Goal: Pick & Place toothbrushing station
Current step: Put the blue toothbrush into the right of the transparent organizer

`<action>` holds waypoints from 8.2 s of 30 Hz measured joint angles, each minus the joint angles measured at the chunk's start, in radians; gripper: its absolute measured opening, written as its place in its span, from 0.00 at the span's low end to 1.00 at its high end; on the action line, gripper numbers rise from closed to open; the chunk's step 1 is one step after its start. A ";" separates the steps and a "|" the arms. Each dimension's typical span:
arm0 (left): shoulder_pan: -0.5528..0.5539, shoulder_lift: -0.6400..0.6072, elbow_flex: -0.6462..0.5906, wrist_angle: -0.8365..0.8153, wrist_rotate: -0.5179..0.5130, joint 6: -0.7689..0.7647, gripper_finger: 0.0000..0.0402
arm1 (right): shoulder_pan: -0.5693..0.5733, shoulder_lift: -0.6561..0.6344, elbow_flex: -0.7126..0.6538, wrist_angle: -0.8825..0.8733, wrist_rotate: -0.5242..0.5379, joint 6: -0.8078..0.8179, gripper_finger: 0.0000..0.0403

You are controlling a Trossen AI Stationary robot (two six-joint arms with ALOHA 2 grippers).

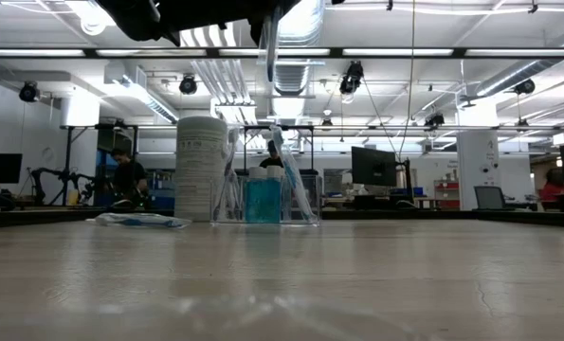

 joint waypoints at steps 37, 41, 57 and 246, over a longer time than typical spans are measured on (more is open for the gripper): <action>0.003 0.000 0.001 -0.024 -0.046 0.009 0.03 | 0.013 -0.104 0.004 -0.217 0.054 -0.015 0.10; 0.004 -0.002 0.004 -0.022 -0.064 0.024 0.03 | 0.013 -0.132 0.002 -0.220 0.058 -0.004 0.09; 0.005 0.000 -0.003 -0.106 -0.067 -0.105 0.11 | 0.011 -0.137 0.005 -0.207 0.095 -0.022 0.02; -0.042 -0.468 0.046 -0.785 -0.539 0.262 0.34 | -0.196 0.240 0.116 -0.576 0.102 0.113 0.02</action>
